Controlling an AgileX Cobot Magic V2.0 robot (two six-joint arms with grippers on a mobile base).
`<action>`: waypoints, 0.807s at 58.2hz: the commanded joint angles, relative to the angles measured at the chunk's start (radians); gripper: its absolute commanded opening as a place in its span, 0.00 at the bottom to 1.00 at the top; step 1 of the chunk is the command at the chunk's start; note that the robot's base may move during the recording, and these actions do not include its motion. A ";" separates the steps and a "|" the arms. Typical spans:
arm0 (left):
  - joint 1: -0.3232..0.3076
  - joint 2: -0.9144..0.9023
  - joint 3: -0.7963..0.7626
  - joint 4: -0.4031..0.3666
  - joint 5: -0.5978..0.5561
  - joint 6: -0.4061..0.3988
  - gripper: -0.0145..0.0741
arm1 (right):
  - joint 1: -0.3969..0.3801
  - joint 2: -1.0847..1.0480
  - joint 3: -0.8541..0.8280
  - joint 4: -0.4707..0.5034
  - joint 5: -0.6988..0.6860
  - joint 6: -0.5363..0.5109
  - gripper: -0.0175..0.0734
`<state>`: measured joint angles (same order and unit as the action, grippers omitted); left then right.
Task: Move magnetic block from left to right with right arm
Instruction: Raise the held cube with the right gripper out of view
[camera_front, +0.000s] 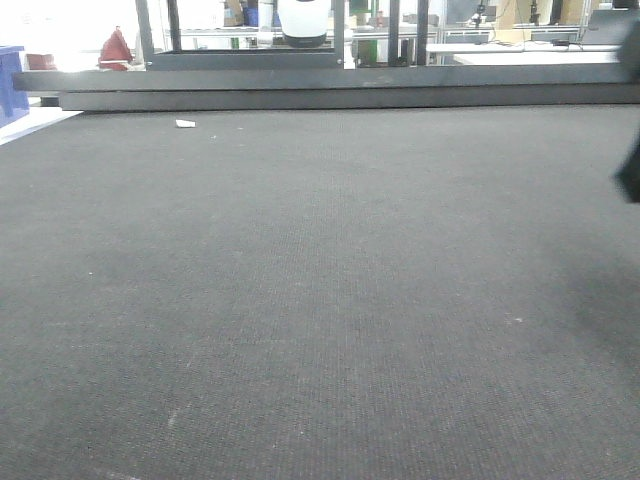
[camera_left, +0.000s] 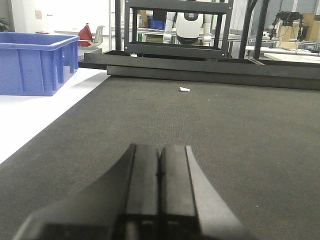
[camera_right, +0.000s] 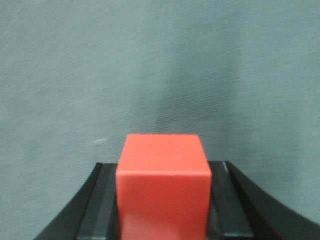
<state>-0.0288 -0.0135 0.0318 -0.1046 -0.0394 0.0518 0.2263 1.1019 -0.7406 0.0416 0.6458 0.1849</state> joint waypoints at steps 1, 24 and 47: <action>0.000 -0.012 0.008 -0.005 -0.086 0.000 0.02 | -0.050 -0.090 0.031 0.000 -0.137 -0.057 0.47; 0.000 -0.012 0.008 -0.005 -0.086 0.000 0.02 | -0.096 -0.411 0.334 -0.023 -0.732 -0.057 0.47; 0.000 -0.012 0.008 -0.005 -0.086 0.000 0.02 | -0.208 -0.698 0.445 -0.004 -0.775 -0.057 0.47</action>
<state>-0.0288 -0.0135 0.0318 -0.1046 -0.0394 0.0518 0.0565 0.4389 -0.2691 0.0446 -0.0608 0.1399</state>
